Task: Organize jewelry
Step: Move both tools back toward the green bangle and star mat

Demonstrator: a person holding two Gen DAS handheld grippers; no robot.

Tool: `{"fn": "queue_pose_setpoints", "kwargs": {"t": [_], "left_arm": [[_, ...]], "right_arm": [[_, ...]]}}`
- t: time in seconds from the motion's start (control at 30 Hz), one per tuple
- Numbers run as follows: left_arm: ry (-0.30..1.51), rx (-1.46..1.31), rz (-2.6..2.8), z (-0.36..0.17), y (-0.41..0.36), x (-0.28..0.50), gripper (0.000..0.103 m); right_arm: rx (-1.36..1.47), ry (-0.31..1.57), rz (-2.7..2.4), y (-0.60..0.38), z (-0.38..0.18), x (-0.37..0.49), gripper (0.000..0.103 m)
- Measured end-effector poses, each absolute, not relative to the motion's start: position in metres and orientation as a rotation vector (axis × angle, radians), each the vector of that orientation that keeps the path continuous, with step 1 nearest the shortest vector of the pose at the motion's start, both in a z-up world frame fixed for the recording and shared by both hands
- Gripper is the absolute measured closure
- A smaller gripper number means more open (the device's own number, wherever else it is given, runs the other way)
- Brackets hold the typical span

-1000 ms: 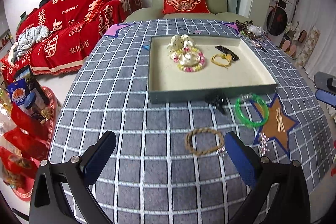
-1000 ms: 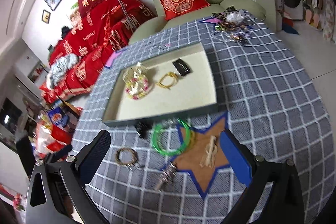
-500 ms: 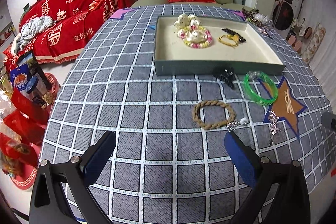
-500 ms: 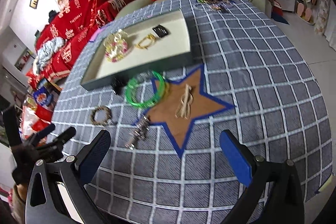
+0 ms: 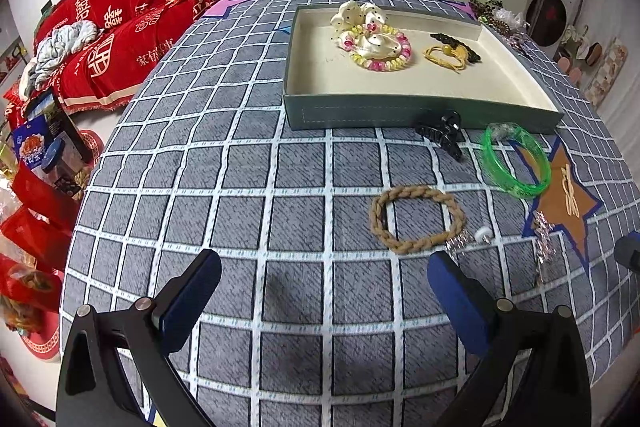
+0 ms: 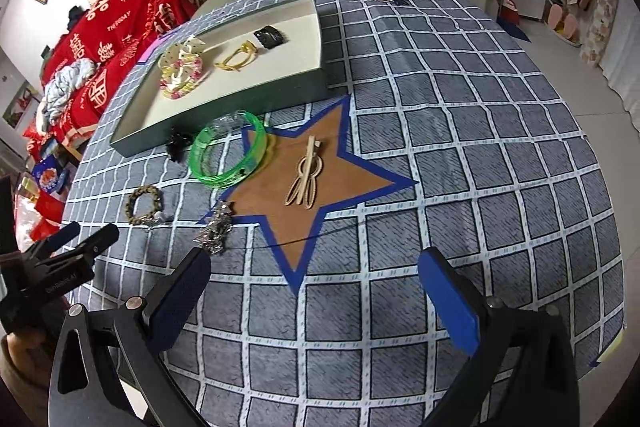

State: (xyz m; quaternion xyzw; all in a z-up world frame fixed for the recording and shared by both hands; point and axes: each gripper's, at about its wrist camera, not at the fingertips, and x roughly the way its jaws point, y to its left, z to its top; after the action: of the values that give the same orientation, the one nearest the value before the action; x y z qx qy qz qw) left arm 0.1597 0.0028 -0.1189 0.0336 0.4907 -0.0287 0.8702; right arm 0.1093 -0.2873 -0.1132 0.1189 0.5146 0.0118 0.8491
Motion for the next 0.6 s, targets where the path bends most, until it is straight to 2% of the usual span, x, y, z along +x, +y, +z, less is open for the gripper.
{"fn": "queue_pose_setpoints", "kwargs": {"t": [0.4,0.6], "left_arm": [[1.036,0.095,-0.062,-0.127,-0.003,0.179,0.001],[1.036,0.100,-0.067,-0.129,-0.006,0.183,0.001]], "right_arm": [[0.153,1.096,-0.043,-0.282,-0.125,0.144,0.002],[0.094,1.105,-0.066,-0.273,-0.136,0.162,0.019]]}}
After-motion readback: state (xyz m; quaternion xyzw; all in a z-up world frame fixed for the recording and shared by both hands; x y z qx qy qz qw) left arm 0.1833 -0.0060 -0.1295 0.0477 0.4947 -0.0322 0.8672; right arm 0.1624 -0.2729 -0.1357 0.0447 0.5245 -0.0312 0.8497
